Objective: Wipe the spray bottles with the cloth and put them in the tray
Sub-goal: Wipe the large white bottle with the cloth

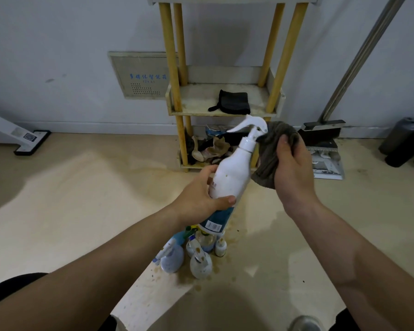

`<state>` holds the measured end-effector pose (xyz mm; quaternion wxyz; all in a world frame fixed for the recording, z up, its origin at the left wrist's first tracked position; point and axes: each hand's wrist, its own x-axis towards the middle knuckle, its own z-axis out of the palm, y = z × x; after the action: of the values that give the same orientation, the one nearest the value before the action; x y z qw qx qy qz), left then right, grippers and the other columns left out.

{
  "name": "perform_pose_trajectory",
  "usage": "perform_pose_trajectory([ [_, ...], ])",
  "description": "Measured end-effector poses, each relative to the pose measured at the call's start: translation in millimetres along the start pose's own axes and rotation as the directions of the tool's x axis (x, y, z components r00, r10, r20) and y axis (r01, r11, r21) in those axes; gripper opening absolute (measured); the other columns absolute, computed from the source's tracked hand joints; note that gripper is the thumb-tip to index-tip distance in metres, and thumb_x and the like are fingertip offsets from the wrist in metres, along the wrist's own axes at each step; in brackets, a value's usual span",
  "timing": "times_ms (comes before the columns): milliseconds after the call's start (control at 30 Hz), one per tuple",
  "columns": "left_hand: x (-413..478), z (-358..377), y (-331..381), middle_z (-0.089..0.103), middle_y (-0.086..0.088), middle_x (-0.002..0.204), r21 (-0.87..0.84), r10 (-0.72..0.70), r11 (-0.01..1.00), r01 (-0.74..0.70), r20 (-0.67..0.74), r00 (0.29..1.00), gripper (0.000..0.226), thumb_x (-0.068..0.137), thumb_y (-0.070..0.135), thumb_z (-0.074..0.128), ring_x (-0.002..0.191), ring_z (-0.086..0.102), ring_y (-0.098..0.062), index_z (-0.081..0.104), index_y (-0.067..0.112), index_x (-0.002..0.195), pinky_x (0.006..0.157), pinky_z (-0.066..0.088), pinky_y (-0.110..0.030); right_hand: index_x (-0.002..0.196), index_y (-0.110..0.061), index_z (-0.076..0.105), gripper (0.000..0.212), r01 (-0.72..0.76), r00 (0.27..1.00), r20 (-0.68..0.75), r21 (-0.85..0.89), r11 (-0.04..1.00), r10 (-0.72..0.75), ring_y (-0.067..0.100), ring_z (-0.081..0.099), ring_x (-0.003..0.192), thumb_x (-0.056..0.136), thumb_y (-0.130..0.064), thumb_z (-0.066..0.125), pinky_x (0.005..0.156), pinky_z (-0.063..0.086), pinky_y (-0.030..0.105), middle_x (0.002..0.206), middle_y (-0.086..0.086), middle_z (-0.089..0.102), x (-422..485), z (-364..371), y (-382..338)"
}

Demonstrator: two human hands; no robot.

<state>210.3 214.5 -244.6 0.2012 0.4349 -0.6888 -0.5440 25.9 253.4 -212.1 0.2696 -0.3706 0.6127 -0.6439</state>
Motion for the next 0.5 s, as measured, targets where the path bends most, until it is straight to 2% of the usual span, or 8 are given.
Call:
perform_pose_trajectory([
  [33, -0.3, 2.5, -0.6, 0.053, 0.012, 0.126, 0.023, 0.016, 1.0, -0.016, 0.024, 1.0, 0.076, 0.084, 0.029, 0.08, 0.109, 0.056, -0.007, 0.035, 0.034, 0.145, 0.085, 0.055, -0.026, 0.129, -0.039, 0.056, 0.027, 0.062, 0.998, 0.035, -0.024, 0.998, -0.061, 0.001, 0.056, 0.122, 0.107, -0.03, 0.042, 0.106, 0.046, 0.034, 0.128, -0.015, 0.062, -0.1, 1.0, -0.3],
  [100, -1.2, 6.0, -1.7, 0.053, 0.012, 0.129, 0.042, 0.041, 0.998, -0.044, 0.064, 0.997, 0.077, 0.083, 0.029, 0.08, 0.113, 0.054, -0.006, 0.035, 0.035, 0.146, 0.085, 0.054, -0.024, 0.147, -0.036, 0.043, 0.041, 0.176, 0.981, 0.109, -0.167, 0.97, -0.159, 0.005, 0.04, 0.14, 0.106, -0.029, 0.041, 0.116, 0.036, 0.035, 0.151, -0.008, 0.046, -0.5, 1.9, 1.1],
  [200, -2.2, 5.9, -3.1, 0.053, 0.01, 0.13, 0.004, 0.032, 0.999, -0.032, 0.084, 0.996, 0.078, 0.083, 0.031, 0.08, 0.114, 0.056, -0.008, 0.034, 0.038, 0.145, 0.087, 0.058, -0.029, 0.154, -0.03, 0.035, 0.049, 0.257, 0.964, 0.163, -0.345, 0.903, -0.212, 0.006, 0.025, 0.149, 0.107, -0.023, 0.044, 0.121, 0.027, 0.029, 0.164, -0.007, 0.028, -3.9, 1.3, 5.0],
  [300, -4.7, 2.6, -5.9, 0.053, 0.009, 0.133, -0.006, 0.026, 1.0, -0.025, 0.081, 0.996, 0.077, 0.083, 0.03, 0.081, 0.118, 0.055, -0.012, 0.036, 0.038, 0.145, 0.095, 0.057, -0.04, 0.155, -0.029, 0.034, 0.05, 0.291, 0.955, 0.179, -0.383, 0.877, -0.238, -0.002, 0.024, 0.145, 0.106, -0.021, 0.045, 0.116, 0.026, 0.015, 0.163, -0.007, 0.028, -9.6, 1.5, 7.0],
  [400, -8.1, 3.2, -7.6, 0.053, 0.009, 0.132, -0.012, 0.026, 1.0, -0.025, 0.082, 0.996, 0.076, 0.084, 0.03, 0.08, 0.12, 0.054, -0.013, 0.036, 0.037, 0.145, 0.097, 0.056, -0.043, 0.156, -0.031, 0.031, 0.052, 0.272, 0.959, 0.184, -0.379, 0.885, -0.216, 0.0, 0.027, 0.145, 0.107, -0.023, 0.044, 0.116, 0.032, 0.025, 0.164, -0.009, 0.027, -12.9, 1.8, 9.8],
  [500, -7.2, 6.1, -4.7, 0.057, 0.004, 0.128, -0.121, -0.003, 0.993, 0.01, 0.062, 0.998, 0.075, 0.082, 0.032, 0.082, 0.116, 0.06, -0.015, 0.038, 0.036, 0.144, 0.092, 0.059, -0.04, 0.157, -0.038, 0.024, 0.054, 0.236, 0.961, 0.219, -0.327, 0.915, -0.169, 0.003, 0.047, 0.129, 0.107, -0.024, 0.042, 0.1, 0.047, 0.024, 0.154, -0.009, 0.043, -21.0, 7.9, 12.5],
])
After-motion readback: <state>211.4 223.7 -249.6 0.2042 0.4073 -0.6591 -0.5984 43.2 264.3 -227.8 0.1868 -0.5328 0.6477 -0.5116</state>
